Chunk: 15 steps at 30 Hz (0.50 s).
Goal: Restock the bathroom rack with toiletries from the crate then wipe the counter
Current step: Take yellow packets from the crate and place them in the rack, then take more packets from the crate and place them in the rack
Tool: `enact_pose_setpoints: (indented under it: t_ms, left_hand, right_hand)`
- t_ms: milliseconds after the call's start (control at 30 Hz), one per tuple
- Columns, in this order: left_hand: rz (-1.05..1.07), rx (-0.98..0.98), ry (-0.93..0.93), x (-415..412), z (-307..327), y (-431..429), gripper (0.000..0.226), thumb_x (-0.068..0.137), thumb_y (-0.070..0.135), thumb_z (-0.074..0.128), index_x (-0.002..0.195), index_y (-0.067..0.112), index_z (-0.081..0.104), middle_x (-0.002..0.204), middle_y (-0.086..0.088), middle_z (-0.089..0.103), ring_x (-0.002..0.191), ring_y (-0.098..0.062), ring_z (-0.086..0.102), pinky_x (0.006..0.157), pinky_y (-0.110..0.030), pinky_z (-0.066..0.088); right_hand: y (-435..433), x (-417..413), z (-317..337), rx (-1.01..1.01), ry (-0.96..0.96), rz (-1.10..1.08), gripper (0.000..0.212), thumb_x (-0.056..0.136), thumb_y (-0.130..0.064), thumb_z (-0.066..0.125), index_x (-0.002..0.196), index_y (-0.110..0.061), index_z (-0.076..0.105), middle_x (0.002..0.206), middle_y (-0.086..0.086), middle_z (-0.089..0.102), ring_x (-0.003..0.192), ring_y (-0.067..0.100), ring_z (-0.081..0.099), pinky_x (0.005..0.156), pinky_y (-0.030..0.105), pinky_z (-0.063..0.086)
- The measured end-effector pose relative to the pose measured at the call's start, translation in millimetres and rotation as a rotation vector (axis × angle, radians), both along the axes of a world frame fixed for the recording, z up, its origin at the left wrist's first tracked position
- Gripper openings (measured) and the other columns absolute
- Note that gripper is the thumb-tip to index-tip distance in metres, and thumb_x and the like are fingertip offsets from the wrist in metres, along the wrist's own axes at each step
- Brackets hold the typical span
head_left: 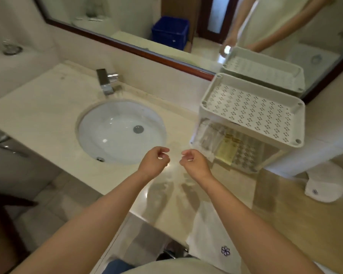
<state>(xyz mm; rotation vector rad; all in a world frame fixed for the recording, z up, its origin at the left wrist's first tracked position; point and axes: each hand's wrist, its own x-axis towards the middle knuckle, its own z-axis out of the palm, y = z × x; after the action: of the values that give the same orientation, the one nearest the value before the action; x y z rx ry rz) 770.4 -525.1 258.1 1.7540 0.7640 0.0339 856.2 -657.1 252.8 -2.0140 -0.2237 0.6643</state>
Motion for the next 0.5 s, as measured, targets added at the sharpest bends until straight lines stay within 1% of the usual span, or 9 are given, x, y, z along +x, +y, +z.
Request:
enact_pose_setpoints:
  t_ms: [100, 167, 233, 300, 400, 500]
  left_hand:
    - [0.107, -0.007, -0.004, -30.7, 6.7, 25.5, 0.028, 0.090, 0.014, 0.053, 0.117, 0.017, 0.058, 0.091, 0.001, 0.063, 0.075, -0.013, 0.064, 0.080, -0.033, 0.051]
    - [0.174, -0.016, -0.010, -53.7, 9.9, 41.8, 0.028, 0.091, 0.013, 0.054, 0.118, 0.016, 0.058, 0.090, 0.002, 0.062, 0.074, -0.013, 0.064, 0.076, -0.029, 0.050]
    - [0.232, -0.020, -0.013, -79.6, 12.1, 57.9, 0.027, 0.090, 0.013, 0.055, 0.117, 0.016, 0.058, 0.089, 0.002, 0.061, 0.072, -0.012, 0.064, 0.072, -0.026, 0.048]
    - [0.284, -0.022, -0.016, -108.9, 13.7, 75.3, 0.027, 0.090, 0.013, 0.055, 0.117, 0.016, 0.058, 0.088, 0.003, 0.061, 0.070, -0.010, 0.064, 0.070, -0.024, 0.047]
    - [0.367, -0.020, -0.022, -158.2, 15.8, 101.8, 0.027, 0.090, 0.013, 0.056, 0.116, 0.016, 0.058, 0.087, 0.003, 0.061, 0.069, -0.010, 0.064, 0.068, -0.024, 0.047]
    - [0.452, -0.002, -0.014, -213.0, 18.0, 129.0, 0.026, 0.090, 0.010, 0.055, 0.115, 0.015, 0.058, 0.082, 0.002, 0.062, 0.066, -0.010, 0.063, 0.068, -0.025, 0.048]
  right_hand:
    - [33.2, -17.7, 6.1, 0.027, 0.012, 0.092, 0.022, 0.082, -0.011, 0.061, 0.101, -0.022, 0.060, 0.090, -0.009, 0.060, 0.083, 0.011, 0.058, 0.076, 0.025, 0.046]
    - [54.1, -32.2, 9.0, 0.044, 0.025, 0.151, 0.022, 0.082, -0.011, 0.062, 0.101, -0.023, 0.059, 0.089, -0.008, 0.060, 0.083, 0.013, 0.059, 0.075, 0.024, 0.045]
    - [74.7, -50.1, 11.1, 0.061, 0.040, 0.198, 0.024, 0.081, -0.011, 0.062, 0.101, -0.025, 0.059, 0.088, -0.006, 0.061, 0.084, 0.014, 0.060, 0.078, 0.027, 0.048]
    - [97.4, -72.0, 13.1, 0.061, 0.043, 0.250, 0.028, 0.080, -0.012, 0.063, 0.103, -0.026, 0.059, 0.089, -0.005, 0.062, 0.086, 0.013, 0.060, 0.080, 0.028, 0.049]
    - [135.2, -112.4, 18.1, 0.061, 0.011, 0.328, 0.032, 0.079, -0.011, 0.065, 0.108, -0.023, 0.060, 0.092, -0.003, 0.062, 0.090, 0.011, 0.059, 0.075, 0.022, 0.045]
    - [174.0, -161.5, 24.0, 0.066, -0.002, 0.401, 0.034, 0.081, -0.009, 0.064, 0.113, -0.020, 0.059, 0.095, -0.002, 0.061, 0.090, 0.012, 0.059, 0.077, 0.021, 0.044]
